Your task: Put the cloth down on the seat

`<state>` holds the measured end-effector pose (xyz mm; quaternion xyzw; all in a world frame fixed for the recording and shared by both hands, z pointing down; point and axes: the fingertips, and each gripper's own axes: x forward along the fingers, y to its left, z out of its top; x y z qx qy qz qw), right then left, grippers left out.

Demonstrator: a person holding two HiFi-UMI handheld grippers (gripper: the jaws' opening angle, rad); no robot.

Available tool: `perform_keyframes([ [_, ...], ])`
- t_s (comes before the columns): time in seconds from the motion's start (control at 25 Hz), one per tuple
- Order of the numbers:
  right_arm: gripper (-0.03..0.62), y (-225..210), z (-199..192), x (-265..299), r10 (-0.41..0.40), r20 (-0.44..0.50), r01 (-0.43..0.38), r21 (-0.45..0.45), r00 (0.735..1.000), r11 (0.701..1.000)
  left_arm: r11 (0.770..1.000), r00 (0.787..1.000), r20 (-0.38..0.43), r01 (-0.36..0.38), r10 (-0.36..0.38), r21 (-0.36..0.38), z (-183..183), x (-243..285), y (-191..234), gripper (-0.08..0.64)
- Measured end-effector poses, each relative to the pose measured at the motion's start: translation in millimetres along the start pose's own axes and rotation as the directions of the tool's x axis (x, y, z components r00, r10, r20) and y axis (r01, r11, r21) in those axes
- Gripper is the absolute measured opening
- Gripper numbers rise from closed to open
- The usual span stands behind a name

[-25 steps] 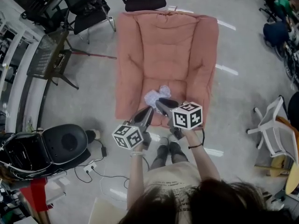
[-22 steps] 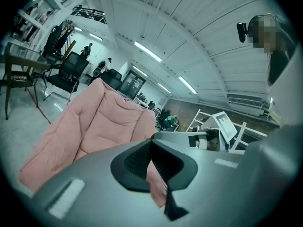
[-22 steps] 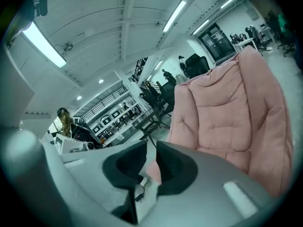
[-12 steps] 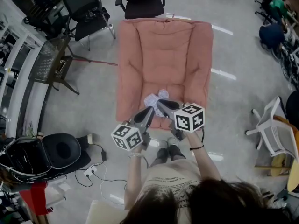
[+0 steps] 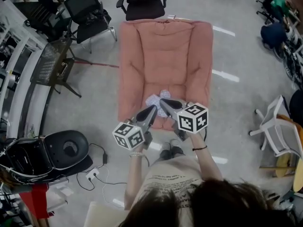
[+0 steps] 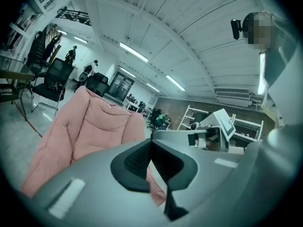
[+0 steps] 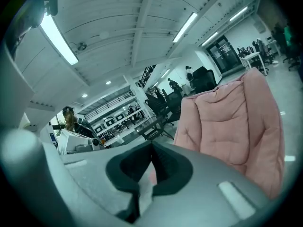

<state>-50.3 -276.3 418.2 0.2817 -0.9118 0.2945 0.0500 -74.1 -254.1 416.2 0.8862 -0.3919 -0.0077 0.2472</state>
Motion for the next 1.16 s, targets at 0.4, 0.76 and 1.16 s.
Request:
perform_keyframes([
  [0.4,0.002,11.8,10.7,-2.0,0.016,0.037,-0.013,-0.094,0.999,0.995,0.999,1.0,0.02,-0.001,0.0,0.047,7.2,-5.2,-0.9,-0.008],
  [0.76,0.002,16.4,10.6,-0.4,0.031,0.04,-0.025,-0.137,0.999,0.99,0.997,1.0,0.021,-0.002,0.001,0.08,3.7,-6.0,-1.2,-0.008],
  [1.16,0.002,20.9,10.0,5.1,0.031,0.033,-0.026,-0.139,0.999,0.99,0.996,1.0,0.012,-0.009,0.008,0.089,7.1,-14.5,3.9,-0.008],
])
